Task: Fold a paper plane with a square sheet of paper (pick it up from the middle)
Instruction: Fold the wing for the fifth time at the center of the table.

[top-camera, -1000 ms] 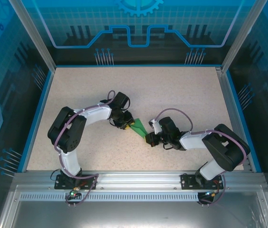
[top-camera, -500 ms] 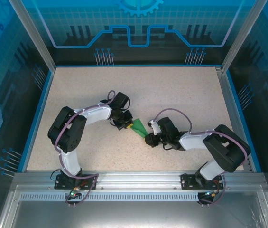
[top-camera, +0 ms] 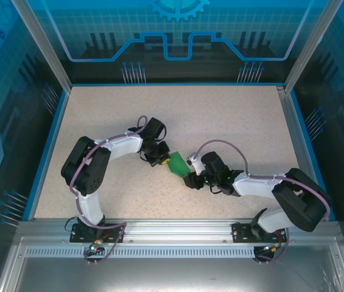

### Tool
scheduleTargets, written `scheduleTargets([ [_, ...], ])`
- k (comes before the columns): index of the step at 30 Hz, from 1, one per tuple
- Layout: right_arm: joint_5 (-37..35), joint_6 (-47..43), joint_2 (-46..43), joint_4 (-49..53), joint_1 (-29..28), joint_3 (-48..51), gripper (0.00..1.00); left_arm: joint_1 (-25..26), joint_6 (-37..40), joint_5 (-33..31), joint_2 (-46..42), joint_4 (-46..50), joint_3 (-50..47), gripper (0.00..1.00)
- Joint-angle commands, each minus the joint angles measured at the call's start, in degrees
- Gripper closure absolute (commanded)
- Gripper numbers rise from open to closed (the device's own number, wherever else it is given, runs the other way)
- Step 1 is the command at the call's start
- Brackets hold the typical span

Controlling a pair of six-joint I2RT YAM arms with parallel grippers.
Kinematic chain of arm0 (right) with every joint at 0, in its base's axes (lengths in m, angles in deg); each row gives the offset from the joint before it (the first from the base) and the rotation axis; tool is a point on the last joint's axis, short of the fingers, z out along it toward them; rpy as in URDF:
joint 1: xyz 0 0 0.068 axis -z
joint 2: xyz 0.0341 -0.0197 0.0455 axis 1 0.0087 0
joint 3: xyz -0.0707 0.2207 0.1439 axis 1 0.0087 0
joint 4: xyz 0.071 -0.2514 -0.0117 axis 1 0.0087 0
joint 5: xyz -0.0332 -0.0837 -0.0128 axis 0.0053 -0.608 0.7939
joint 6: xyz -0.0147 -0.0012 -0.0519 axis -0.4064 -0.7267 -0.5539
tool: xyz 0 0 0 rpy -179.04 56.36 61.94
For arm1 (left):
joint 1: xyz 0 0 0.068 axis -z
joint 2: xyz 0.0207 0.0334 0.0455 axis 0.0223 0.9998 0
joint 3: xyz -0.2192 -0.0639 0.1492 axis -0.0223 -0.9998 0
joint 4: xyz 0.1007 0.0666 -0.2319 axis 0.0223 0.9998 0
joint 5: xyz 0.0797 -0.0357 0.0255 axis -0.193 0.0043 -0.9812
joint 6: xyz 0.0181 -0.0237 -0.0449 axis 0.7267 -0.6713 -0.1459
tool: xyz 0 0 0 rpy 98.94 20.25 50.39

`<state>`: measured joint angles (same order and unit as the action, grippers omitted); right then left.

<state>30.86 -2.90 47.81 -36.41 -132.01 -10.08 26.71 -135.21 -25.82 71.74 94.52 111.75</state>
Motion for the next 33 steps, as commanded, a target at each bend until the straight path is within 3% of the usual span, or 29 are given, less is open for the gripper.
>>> scheduleTargets([
  [1,-4.5,-5.4,-1.5,3.2,-1.6,-0.1,0.64,-0.7,1.0,1.2,0.3,1.9,2.0,1.0],
  [5,-8.7,-9.0,-2.1,6.3,-5.0,-1.0,0.63,-0.8,1.1,1.9,0.3,1.5,2.1,1.0],
  [8,-11.7,-10.6,-3.7,7.3,-7.8,-1.3,0.51,-0.8,1.3,2.2,0.3,1.8,2.5,1.0],
  [16,-23.0,-16.0,0.0,6.4,-13.3,-3.3,0.49,-1.0,1.9,3.3,-0.1,2.3,3.1,1.0],
  [21,-27.6,-17.3,2.9,4.1,-14.3,-3.9,0.56,-1.3,2.4,3.8,-0.3,2.5,3.3,1.0],
  [33,-27.9,-15.6,4.4,3.5,-14.4,-3.7,0.78,-1.4,2.6,3.7,-0.5,2.9,3.0,1.0],
])
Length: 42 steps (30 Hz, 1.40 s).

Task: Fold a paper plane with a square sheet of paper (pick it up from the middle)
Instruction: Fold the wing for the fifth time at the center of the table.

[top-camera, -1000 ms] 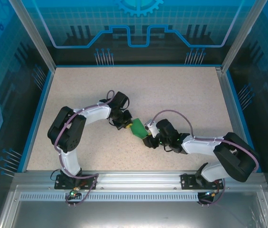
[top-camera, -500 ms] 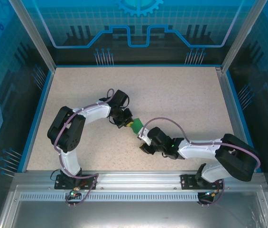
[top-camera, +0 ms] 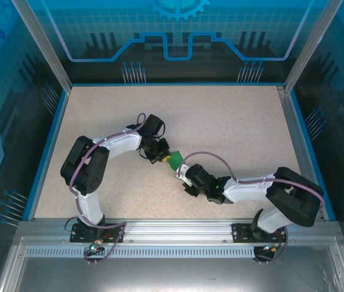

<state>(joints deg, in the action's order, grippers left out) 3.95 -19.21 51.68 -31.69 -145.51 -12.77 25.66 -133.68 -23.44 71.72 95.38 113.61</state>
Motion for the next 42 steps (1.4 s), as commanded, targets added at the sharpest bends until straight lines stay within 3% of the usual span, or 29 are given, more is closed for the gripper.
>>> scheduleTargets([
  [1,-0.8,0.9,0.5,-1.2,-0.8,-1.2,0.8,-0.4,1.1,1.3,-0.5,2.1,1.2,1.0],
  [6,0.7,3.0,0.8,-1.1,-0.2,-1.3,0.96,-0.5,1.2,1.1,-0.8,2.2,1.2,1.0],
  [9,3.5,5.2,0.4,-0.8,0.9,-1.3,1.0,-0.7,1.5,0.3,-1.9,2.5,0.8,0.96],
  [14,13.6,9.1,-0.3,-1.9,4.6,-1.0,1.0,-1.7,1.7,-2.9,-6.2,4.0,-0.4,0.67],
  [18,22.4,12.8,0.4,-4.0,8.2,-0.3,1.0,-2.0,2.3,-6.8,-10.2,6.7,-0.8,0.52],
  [27,37.0,21.2,2.4,-8.7,15.9,1.4,1.0,-2.0,1.2,-8.0,-14.0,6.0,-3.6,0.5],
  [42,47.8,30.9,9.3,-10.5,23.0,1.5,1.0,0.0,0.0,-4.4,-11.5,2.3,-5.0,0.51],
])
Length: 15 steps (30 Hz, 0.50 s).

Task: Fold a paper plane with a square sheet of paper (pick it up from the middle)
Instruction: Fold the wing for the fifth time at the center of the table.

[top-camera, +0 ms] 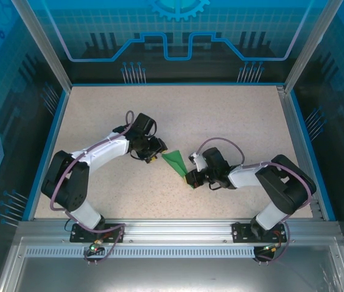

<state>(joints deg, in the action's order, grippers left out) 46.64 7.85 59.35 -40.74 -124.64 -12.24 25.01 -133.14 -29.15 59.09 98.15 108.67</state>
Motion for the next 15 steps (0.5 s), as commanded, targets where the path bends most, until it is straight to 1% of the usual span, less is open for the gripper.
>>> scheduleTargets([
  [1,6.3,4.5,2.1,-1.6,2.6,0.8,1.0,0.8,-0.5,1.3,1.1,-0.7,-0.2,0.52],
  [5,10.2,7.2,4.3,-2.7,5.2,1.0,1.0,1.1,-0.4,1.8,1.3,-2.0,-0.8,0.54],
  [11,18.4,10.2,7.9,-2.9,8.8,-0.5,1.0,1.8,0.8,3.3,1.7,-4.4,-1.7,0.59],
  [15,20.9,11.1,9.6,-1.8,9.6,-1.6,1.0,3.0,1.7,4.5,2.1,-8.5,-3.2,0.63],
])
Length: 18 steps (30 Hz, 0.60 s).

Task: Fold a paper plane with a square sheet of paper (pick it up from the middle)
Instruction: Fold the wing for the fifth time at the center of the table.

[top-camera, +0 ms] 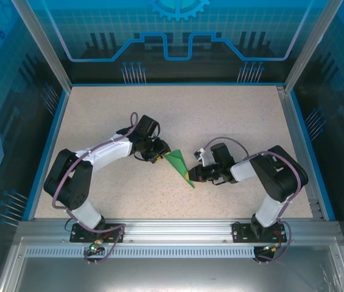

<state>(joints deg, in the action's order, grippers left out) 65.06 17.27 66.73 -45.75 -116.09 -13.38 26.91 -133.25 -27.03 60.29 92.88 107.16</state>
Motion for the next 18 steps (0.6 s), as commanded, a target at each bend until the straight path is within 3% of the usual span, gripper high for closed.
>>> scheduleTargets([
  [1,2.6,1.7,2.6,4.2,1.3,-1.0,1.0,1.6,2.0,3.1,1.1,-4.9,-2.1,0.64],
  [18,0.6,3.2,6.9,11.5,3.3,-2.3,1.0,7.9,-0.9,5.0,4.5,-25.3,-9.7,0.65],
])
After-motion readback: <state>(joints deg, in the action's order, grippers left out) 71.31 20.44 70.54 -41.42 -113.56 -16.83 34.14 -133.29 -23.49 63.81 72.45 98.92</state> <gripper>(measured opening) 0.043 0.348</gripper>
